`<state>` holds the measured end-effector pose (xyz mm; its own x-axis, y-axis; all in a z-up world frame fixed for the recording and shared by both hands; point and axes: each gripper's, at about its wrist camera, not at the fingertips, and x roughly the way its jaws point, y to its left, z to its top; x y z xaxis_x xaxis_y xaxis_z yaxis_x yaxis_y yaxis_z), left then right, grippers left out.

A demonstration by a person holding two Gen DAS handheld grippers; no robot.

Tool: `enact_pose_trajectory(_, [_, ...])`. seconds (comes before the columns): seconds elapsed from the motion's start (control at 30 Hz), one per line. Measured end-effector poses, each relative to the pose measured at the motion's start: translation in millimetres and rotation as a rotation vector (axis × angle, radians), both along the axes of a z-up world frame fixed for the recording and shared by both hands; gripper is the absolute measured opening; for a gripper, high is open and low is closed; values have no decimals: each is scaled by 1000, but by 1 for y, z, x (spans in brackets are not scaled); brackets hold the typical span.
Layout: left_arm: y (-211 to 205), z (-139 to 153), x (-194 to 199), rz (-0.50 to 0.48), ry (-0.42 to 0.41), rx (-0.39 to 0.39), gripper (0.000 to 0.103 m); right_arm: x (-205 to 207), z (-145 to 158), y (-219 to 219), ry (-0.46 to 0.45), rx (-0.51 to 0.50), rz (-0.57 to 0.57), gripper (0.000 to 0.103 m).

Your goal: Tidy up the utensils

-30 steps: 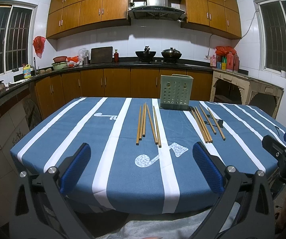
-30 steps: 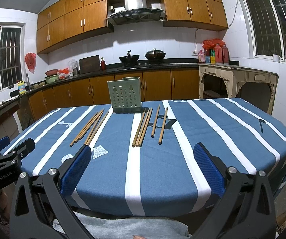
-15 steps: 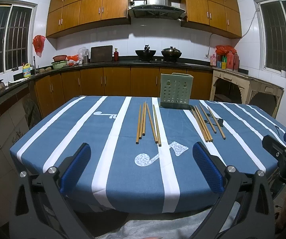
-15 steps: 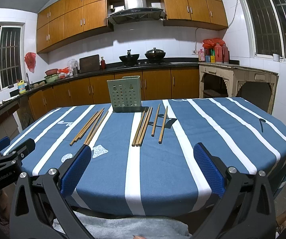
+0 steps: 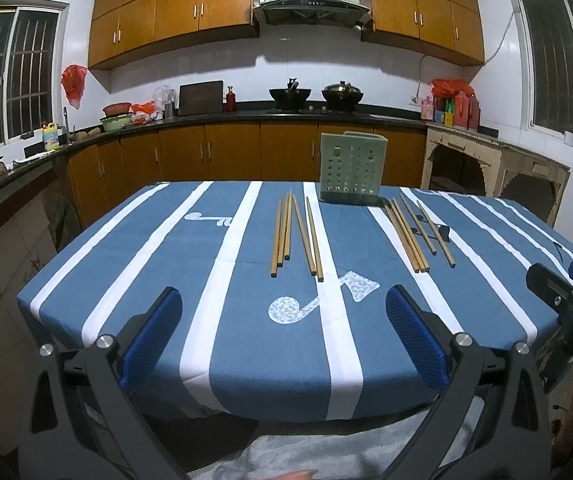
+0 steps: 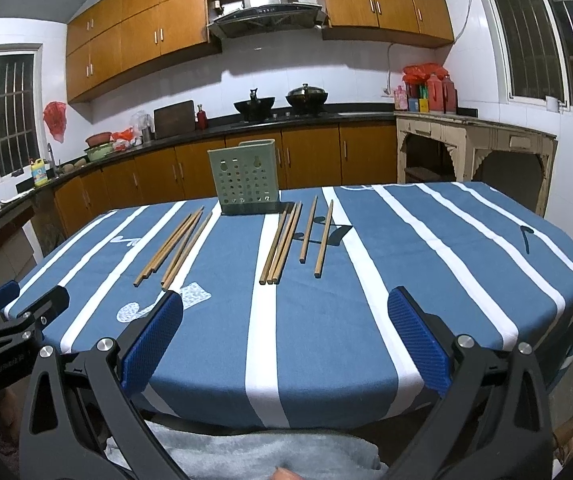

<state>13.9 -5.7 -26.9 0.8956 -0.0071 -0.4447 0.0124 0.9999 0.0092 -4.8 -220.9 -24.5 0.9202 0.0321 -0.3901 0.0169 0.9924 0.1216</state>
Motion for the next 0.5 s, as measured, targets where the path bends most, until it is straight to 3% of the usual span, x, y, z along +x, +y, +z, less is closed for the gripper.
enact_pose_trajectory(0.27, [16,0,37,17,73,-4,99,41,-1,-14,86,19,-28,101])
enact_pose_trajectory(0.5, [38,5,109,31,152,35,98,122,-5,-37,286,64,-84,99])
